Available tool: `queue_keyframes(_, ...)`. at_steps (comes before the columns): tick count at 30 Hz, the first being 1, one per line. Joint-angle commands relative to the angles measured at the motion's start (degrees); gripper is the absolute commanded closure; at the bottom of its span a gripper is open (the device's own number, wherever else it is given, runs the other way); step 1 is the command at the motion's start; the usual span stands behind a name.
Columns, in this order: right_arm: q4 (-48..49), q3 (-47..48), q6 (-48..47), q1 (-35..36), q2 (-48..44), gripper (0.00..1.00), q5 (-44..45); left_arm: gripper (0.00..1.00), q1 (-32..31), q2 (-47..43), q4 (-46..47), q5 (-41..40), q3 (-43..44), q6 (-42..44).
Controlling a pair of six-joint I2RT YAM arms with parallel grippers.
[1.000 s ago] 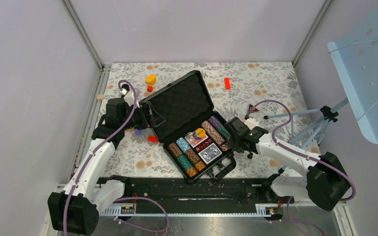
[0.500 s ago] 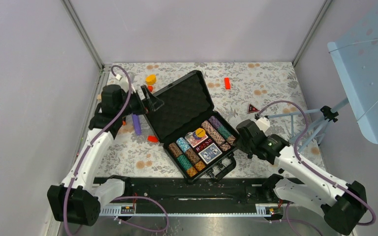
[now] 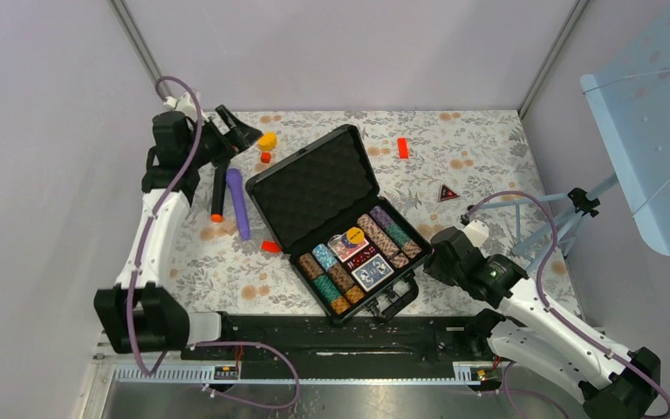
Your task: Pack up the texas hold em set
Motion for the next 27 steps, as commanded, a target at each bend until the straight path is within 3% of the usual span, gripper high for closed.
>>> queue_keyframes(1, -1.9, 1.4, -2.1, 0.3, -1.4, 0.62, 2.0, 0.13, 5.7, 7.6, -5.6, -1.6, 2.8, -2.9)
queue_keyframes(5, -2.1, 1.6, -2.4, 0.3, -2.9, 0.62, 2.8, 0.20, 7.5, 14.4, -7.6, 4.6, 2.2, -5.9)
queue_keyframes(9, -2.4, 2.0, -2.2, 0.3, -4.4, 0.62, 3.5, 0.26, 4.7, 18.1, -6.8, 9.4, 0.5, -6.2)
queue_keyframes(18, -7.7, 6.3, -3.0, 0.3, -9.0, 0.61, 9.2, 0.38, -10.0, 17.2, -3.7, 20.4, -6.0, -2.9)
queue_keyframes(27, -15.7, 11.3, 0.1, 0.3, -16.6, 0.59, 18.6, 0.38, -25.3, 6.5, 4.2, 17.7, -16.7, -7.6)
